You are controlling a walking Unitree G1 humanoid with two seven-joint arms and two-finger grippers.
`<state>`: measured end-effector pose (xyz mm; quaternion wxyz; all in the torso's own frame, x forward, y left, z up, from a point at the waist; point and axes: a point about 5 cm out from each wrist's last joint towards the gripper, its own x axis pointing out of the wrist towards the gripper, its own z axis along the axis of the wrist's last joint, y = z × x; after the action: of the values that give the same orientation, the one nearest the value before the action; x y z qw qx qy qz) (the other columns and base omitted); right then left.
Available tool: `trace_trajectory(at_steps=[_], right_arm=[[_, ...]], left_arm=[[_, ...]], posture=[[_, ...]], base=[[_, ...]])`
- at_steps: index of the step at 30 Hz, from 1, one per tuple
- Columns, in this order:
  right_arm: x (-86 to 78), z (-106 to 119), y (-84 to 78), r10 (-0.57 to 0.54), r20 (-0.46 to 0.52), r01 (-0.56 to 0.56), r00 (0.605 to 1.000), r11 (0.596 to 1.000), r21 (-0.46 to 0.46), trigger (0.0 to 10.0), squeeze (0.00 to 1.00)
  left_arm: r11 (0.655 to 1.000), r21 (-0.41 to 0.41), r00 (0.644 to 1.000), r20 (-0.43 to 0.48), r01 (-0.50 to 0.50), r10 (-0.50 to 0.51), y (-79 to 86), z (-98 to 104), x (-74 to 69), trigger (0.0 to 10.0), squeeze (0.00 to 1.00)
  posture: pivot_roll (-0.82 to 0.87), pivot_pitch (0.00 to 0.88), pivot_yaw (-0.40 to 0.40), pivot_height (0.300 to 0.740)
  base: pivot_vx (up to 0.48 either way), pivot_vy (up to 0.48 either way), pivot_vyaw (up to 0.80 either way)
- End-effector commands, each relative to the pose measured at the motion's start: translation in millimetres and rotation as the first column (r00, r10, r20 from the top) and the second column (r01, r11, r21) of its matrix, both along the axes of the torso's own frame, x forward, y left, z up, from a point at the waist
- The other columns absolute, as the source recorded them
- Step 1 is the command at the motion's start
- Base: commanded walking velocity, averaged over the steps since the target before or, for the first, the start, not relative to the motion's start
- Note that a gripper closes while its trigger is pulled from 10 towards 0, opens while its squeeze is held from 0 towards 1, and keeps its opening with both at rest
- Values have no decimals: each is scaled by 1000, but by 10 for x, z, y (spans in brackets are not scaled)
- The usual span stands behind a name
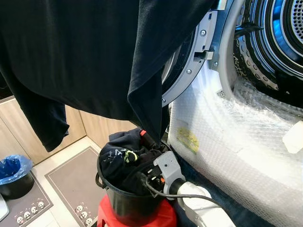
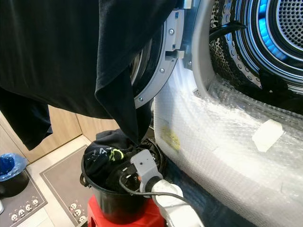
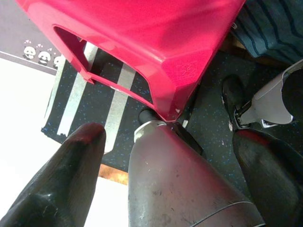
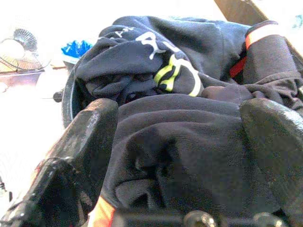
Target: Clothes washing
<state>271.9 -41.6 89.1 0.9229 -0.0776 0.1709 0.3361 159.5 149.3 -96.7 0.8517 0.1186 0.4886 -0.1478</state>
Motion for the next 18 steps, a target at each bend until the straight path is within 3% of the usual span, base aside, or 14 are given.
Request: trace_trajectory(at_steps=[1, 8, 12, 18], right_arm=[[17, 9, 61, 4, 2, -4, 1000, 1000, -9, 10000, 0], [49, -108, 71, -86, -29, 84, 996, 993, -89, 10000, 0], [112, -153, -25, -177, -22, 173, 984, 975, -137, 10000, 0], [136, -203, -161, -218, -22, 210, 976, 959, -191, 10000, 0]], left_arm=[[1000, -1, 997, -70, -16, 16, 0, -75, -183, 10000, 0], [1000, -3, 997, -71, -24, 24, -6, -78, -192, 10000, 0], [1000, -3, 997, -72, -23, 23, -9, -80, -197, 10000, 0], [1000, -3, 997, -73, -21, 21, -12, -82, -202, 10000, 0]], posture=[[-45, 0, -40, 740], [-39, 0, -43, 740], [-37, 0, -44, 740], [-41, 0, -44, 740]], base=[[0, 0, 0], [0, 0, 0], [0, 0, 0], [0, 0, 0]])
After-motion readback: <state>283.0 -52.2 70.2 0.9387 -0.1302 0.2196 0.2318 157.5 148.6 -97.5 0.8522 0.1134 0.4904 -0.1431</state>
